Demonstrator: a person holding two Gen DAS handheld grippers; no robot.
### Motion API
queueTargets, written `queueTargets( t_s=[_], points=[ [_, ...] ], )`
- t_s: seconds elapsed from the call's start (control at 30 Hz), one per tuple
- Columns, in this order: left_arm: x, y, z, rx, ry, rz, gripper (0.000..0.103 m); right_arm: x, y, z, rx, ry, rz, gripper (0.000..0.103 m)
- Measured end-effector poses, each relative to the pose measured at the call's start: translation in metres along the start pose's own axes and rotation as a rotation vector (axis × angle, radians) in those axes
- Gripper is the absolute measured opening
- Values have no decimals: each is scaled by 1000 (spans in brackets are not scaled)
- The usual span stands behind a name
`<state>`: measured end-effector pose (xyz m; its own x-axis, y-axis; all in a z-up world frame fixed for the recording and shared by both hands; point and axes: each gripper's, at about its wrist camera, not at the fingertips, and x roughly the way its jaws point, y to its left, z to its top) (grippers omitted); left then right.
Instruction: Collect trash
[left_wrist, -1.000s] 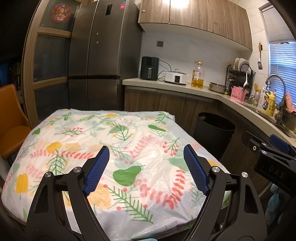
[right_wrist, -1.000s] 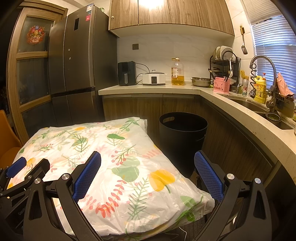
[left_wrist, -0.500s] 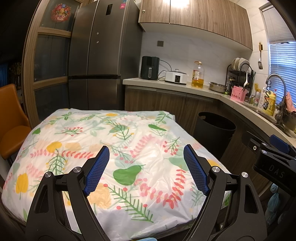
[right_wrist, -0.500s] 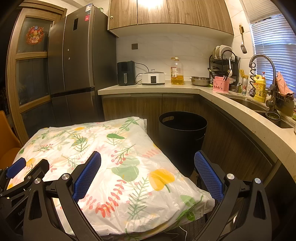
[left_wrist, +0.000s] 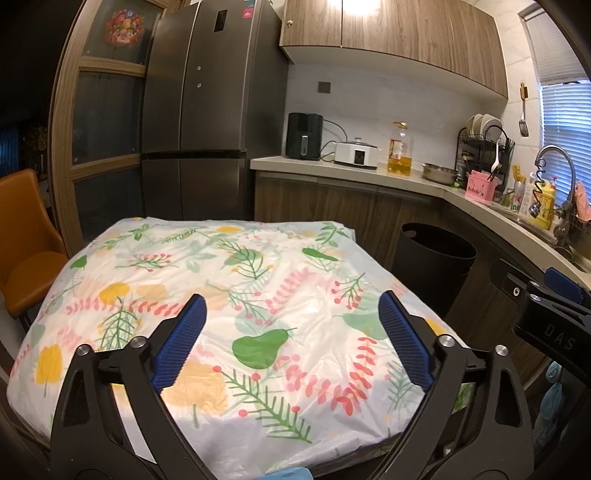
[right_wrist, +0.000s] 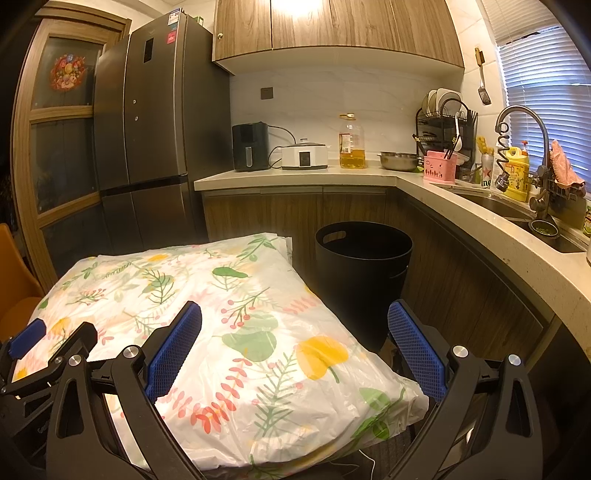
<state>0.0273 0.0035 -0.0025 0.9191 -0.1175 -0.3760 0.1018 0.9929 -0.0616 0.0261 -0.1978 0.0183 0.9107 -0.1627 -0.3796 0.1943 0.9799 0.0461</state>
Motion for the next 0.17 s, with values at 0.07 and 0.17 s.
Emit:
queueTargets(
  t_s=[0.07,0.17],
  points=[
    [-1,0,0,3,-6,0,95,0,-1,0,0,0,-2,97],
    [-3,1,1,-6,-10,-5,95,-1,0,0,3,-1,-4,97]
  ],
)
